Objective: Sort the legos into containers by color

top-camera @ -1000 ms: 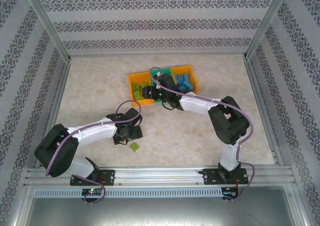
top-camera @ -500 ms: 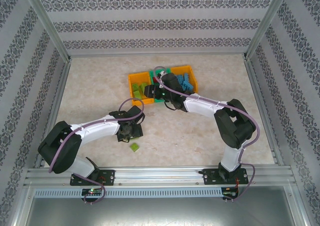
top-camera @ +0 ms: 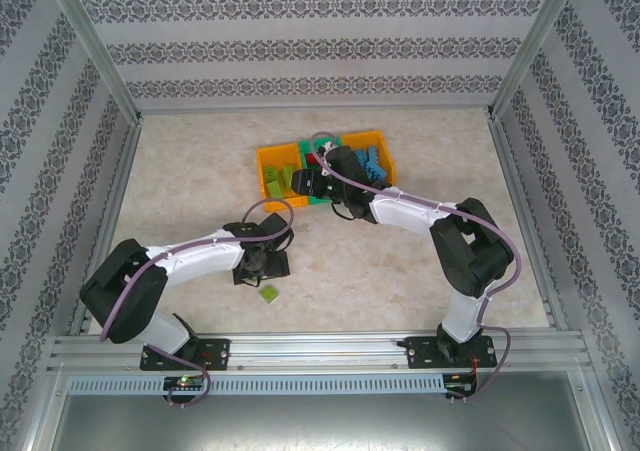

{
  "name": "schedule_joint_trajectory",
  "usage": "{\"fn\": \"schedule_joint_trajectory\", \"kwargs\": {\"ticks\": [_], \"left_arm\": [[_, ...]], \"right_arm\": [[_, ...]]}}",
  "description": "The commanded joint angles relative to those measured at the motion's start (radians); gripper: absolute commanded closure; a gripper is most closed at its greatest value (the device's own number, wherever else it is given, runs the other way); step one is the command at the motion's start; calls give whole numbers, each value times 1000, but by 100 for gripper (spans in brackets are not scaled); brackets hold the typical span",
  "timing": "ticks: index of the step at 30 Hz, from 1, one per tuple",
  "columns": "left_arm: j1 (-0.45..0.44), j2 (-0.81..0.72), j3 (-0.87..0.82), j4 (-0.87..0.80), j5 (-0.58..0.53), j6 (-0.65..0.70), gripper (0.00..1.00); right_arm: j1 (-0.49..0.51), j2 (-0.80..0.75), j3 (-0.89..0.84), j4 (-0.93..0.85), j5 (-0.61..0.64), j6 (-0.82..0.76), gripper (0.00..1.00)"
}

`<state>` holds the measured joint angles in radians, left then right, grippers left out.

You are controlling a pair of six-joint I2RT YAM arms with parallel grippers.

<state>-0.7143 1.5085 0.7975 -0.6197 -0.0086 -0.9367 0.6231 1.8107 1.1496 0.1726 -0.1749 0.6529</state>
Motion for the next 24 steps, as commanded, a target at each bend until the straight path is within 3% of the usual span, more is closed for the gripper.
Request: {"fn": "schedule_joint_trajectory", "kwargs": {"ticks": [1,8,13,19,24], "left_arm": [[-20,39,34,-41,-13,25,16],[-28,53,40,-93,-45,45,27],[-28,50,56,-111,-78,67,44],[-18,33,116,-156,-139,110,44],[38,22,270,-180,-177,202,43]], "right_arm": [[-13,-31,-25,34,-14,12,29],[-24,-57,-55,48,-16,13,29],[-24,-73,-64,50,-18,13,29],[-24,-118,-101,48,-10,6,29],[-22,-199,-204,39,23,-19,28]]}}
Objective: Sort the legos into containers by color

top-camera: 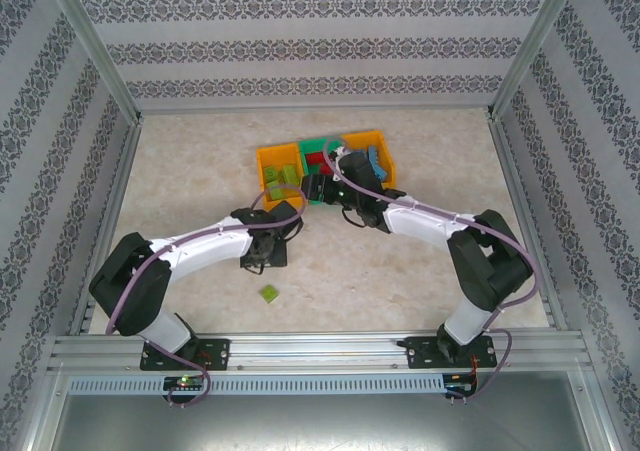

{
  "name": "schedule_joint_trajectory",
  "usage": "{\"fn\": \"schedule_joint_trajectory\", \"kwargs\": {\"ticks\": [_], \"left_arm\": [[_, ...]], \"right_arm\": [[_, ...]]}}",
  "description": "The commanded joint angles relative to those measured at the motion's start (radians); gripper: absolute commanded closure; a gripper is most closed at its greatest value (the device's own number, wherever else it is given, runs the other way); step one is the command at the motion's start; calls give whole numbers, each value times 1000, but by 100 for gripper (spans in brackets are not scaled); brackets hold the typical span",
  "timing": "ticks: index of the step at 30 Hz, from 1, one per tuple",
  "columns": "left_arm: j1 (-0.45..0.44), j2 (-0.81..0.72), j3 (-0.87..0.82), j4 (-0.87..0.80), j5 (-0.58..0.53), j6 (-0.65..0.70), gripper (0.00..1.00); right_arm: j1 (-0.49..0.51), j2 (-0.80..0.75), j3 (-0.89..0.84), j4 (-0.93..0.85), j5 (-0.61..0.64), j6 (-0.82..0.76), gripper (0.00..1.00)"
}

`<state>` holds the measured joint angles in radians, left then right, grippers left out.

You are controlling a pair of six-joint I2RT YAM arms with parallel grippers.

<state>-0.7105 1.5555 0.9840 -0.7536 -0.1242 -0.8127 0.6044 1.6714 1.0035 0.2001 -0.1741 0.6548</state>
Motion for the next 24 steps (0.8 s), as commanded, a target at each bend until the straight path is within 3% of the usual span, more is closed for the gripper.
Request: {"fn": "schedule_joint_trajectory", "kwargs": {"ticks": [1,5,10,21,24], "left_arm": [[52,-19,119,-43,-60,105,43],[148,32,250,-14,-42,202,43],[271,177,432,38,57,295,44],[346,576,908,-72,133,362,43],[358,619,961,-95,128,367,37]], "right_arm": [[-2,-80,-89,14,30,-25,28],[15,-157,-211,14,70,-56,28],[56,-246,-356,35,127,-89,28],[229,-307,-429,6,199,-185,28],[250,-300,-438,11,206,-169,28]]}}
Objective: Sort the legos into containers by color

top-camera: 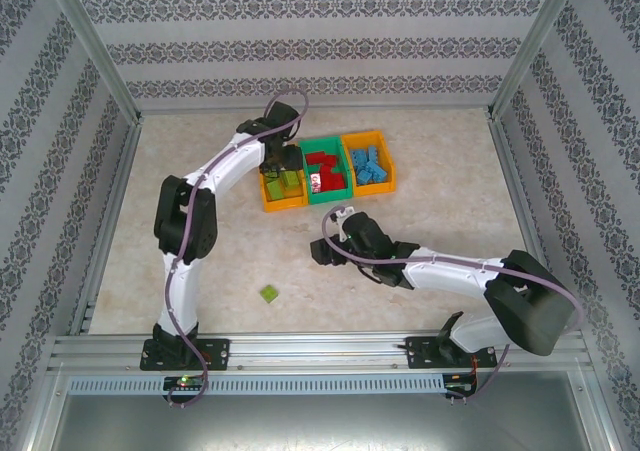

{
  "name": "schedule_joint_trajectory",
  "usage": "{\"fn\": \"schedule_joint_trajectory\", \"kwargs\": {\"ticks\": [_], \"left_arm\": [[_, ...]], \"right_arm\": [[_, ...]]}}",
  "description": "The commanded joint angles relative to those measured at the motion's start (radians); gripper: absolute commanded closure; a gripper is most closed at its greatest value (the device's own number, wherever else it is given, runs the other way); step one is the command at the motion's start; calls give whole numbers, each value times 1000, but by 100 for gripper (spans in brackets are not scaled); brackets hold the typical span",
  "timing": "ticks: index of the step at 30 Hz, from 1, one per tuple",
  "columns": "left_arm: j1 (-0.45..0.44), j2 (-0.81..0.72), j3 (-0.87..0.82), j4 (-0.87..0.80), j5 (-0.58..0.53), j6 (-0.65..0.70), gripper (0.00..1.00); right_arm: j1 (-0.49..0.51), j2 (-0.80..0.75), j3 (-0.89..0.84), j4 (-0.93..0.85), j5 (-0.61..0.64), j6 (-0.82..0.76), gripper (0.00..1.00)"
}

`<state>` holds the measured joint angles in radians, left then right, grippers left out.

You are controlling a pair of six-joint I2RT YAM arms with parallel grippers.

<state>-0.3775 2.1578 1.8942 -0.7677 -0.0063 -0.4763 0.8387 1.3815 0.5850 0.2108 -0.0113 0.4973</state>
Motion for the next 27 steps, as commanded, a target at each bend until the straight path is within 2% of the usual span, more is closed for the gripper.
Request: {"fn": "schedule_joint_trajectory", "kwargs": {"ticks": [1,6,8,17,23,27], "left_arm": [[28,23,52,-81,12,30,34],[27,-13,1,-42,33,27,15],[25,-49,-36,-20,45,25,0],[26,-341,-301,111,36,37,1],[65,-513,-477,166,36,42,1],[95,-589,-588,211,33,25,1]], "right_arm": [[28,-6,-19,-2,45,-11,28],[81,42,22,-25,44,-52,28],[100,75,49,-32,35,-75,28],[269,244,224,-78,-17,-174,22],[397,387,389,-220,90,-210,19],[446,456,460,-306,172,-213,19]]}}
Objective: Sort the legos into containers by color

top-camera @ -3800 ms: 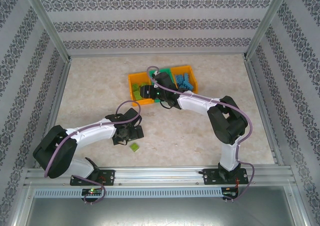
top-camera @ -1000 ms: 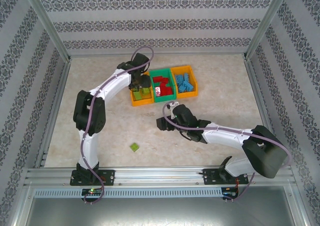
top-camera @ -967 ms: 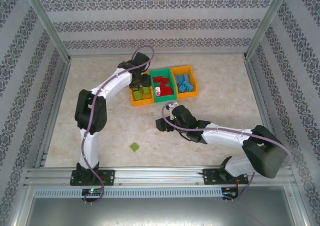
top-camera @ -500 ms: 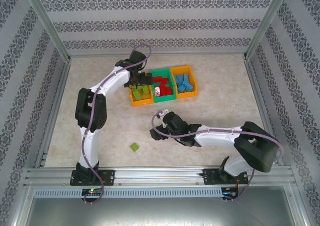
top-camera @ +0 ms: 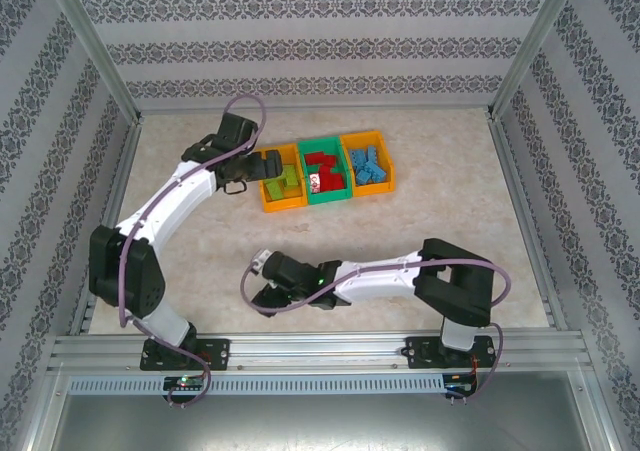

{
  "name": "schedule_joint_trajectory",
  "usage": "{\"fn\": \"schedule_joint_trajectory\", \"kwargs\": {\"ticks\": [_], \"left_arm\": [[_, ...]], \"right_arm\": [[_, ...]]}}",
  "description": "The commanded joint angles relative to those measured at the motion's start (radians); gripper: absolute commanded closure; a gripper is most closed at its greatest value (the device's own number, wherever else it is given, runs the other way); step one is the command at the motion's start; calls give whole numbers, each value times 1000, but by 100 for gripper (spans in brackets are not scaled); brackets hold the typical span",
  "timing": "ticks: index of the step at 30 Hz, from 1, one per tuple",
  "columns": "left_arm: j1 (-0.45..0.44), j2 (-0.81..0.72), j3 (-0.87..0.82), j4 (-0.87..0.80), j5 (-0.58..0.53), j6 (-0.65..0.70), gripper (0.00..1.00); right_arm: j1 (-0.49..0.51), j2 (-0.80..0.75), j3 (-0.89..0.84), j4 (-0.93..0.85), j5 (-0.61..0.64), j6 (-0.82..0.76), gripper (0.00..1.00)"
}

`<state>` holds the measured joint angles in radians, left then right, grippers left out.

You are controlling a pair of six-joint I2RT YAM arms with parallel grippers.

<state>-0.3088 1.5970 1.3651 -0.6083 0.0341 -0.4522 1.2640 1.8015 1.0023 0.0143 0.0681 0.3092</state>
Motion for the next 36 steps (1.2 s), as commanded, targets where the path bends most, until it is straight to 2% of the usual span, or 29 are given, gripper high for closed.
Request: {"fn": "schedule_joint_trajectory", "kwargs": {"ticks": [1,6,15,18,21,25,29,36], "left_arm": [[36,-44,-85,63,-2,-7,1],[86,-79,-174,95,41,-38,1],[150,-150,-277,125,73,-62,1],[171,-188,-308,135,64,-63,1],[187,-232,-353,154,46,-71,1],[195,-278,-426,196,24,-83,1],[199,-297,-474,208,22,-84,1],[205,-339,-525,208,-1,-71,1]], "right_arm": [[24,49,55,-123,106,-23,19],[27,107,105,-166,118,-26,25],[27,134,150,-205,94,-45,65],[6,58,113,-169,111,-37,69],[-73,-32,86,-128,76,-25,70],[-261,-91,136,-73,-60,32,72],[-407,-31,288,-94,-147,97,72],[-547,148,485,-120,-236,209,72]]}}
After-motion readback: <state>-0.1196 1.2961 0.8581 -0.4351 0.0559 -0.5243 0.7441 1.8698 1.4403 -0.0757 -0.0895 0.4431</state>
